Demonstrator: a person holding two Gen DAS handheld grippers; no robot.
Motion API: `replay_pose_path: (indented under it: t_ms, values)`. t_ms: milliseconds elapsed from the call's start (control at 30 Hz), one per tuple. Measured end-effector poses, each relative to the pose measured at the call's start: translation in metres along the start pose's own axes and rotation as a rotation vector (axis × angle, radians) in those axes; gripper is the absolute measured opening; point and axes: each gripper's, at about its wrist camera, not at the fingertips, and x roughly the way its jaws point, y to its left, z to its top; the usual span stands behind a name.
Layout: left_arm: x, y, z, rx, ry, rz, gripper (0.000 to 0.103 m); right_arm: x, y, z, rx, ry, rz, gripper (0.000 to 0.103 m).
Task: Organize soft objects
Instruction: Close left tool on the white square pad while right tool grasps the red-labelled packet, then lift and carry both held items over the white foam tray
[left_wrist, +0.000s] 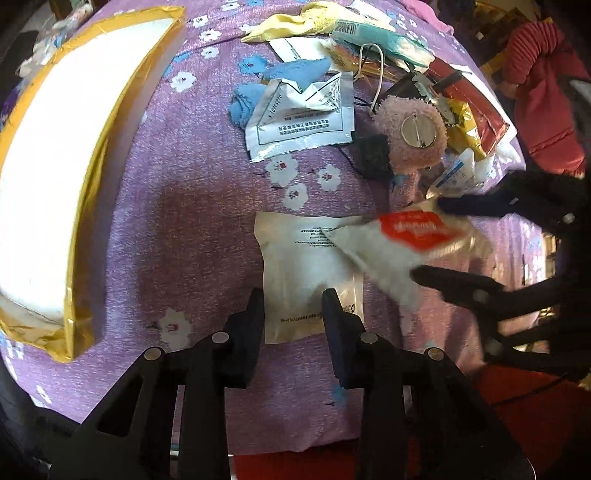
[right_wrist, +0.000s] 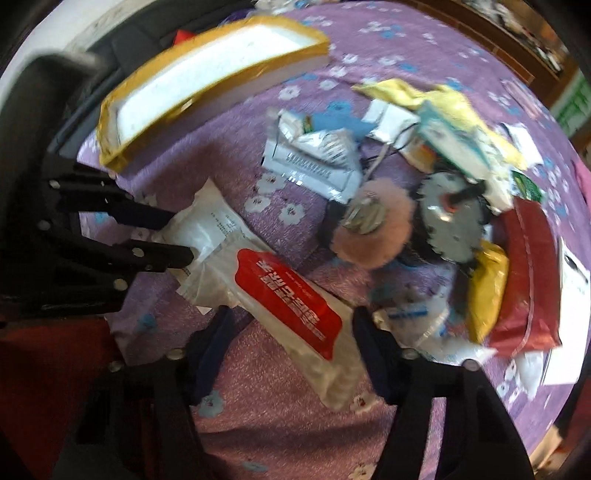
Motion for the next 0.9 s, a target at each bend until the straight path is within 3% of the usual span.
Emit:
replay_pose_path:
  t_ms: [67,233,367,600,900]
  values:
    - [0.003,0.001,-0.003,-0.010,-0.002,-0.017,0.031,0.006,0.003,0.001,-0.014,0.014,-0.022,0.034]
    - [0.000,-0.016,-0.001,0.001,-0.002,-0.065,0.031,0.008,0.005,0.000,0.004,-0.007,-0.027,0.030]
    - [0.007,-0.039,0.009,0.034,-0.005,-0.050,0.027,0.009,0.000,0.002,0.031,-0.014,-0.019,0.028]
    - [0.020,-0.022,0.026,-0.068,-0.003,-0.102,0.023,0.006,-0.002,-0.002,0.056,-0.021,-0.016,0.027]
    - [-0.009,-0.014,0.025,-0.062,-0.069,-0.101,0.011,-0.012,-0.011,0.001,0.088,-0.055,0.018,0.020]
